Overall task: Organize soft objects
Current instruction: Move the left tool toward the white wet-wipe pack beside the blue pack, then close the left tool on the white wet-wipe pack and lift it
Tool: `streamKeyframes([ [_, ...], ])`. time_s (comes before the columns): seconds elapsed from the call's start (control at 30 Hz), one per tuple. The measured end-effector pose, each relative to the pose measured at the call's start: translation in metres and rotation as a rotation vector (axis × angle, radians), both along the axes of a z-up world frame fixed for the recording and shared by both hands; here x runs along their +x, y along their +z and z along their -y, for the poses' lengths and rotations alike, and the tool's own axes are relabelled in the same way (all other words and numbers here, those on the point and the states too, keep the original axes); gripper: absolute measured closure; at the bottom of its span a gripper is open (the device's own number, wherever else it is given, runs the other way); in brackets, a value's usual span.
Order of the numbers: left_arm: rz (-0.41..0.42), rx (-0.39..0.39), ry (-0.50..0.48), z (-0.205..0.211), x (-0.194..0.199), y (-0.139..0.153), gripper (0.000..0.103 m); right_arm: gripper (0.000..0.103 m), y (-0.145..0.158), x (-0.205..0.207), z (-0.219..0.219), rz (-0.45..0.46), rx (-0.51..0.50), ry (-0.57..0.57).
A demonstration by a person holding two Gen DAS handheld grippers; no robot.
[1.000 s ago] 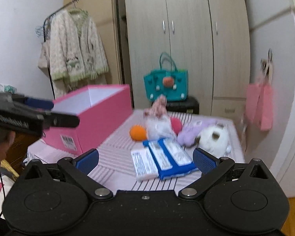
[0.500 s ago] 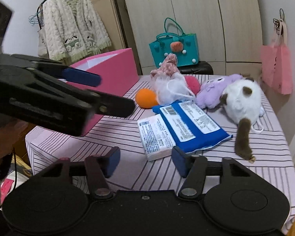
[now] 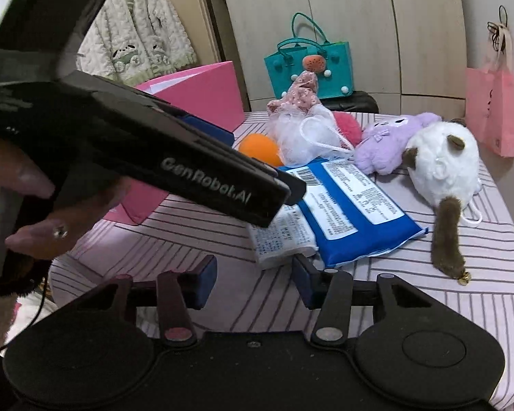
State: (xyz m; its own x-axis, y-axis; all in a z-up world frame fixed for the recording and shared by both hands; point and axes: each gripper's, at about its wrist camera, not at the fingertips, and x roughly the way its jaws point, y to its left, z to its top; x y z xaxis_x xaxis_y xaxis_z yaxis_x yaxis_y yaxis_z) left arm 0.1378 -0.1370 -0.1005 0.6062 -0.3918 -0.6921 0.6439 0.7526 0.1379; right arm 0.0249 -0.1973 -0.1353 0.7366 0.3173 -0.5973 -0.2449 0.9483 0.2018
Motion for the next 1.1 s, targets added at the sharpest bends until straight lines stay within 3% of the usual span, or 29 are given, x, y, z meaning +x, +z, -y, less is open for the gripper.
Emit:
streamKeyframes([
  [0.03,0.006,0.0,0.007,0.0,0.003,-0.001,0.017,0.051,0.0,-0.001,0.001,0.004,-0.005,-0.002],
  [0.13,-0.013,-0.002,0.008,-0.001,0.009,-0.005,0.035,0.064,0.001,-0.002,0.003,0.019,-0.022,-0.014],
  [0.17,-0.04,-0.011,0.002,-0.002,0.011,-0.007,0.043,0.066,0.0,-0.003,0.004,0.023,-0.029,-0.017],
  [0.3,-0.167,-0.07,0.013,-0.007,0.016,-0.012,0.052,0.069,0.001,-0.006,0.009,0.032,-0.043,-0.031],
  [0.67,-0.27,-0.119,0.083,-0.017,0.016,-0.014,0.048,0.068,-0.003,-0.004,0.009,0.034,-0.038,-0.044],
  [0.87,-0.328,-0.177,0.077,-0.025,0.022,-0.019,0.05,0.068,-0.006,-0.006,0.009,0.056,-0.03,-0.05],
  [1.1,-0.365,-0.179,0.069,-0.025,0.02,-0.017,0.05,0.067,-0.007,-0.004,0.011,0.07,-0.029,-0.057],
])
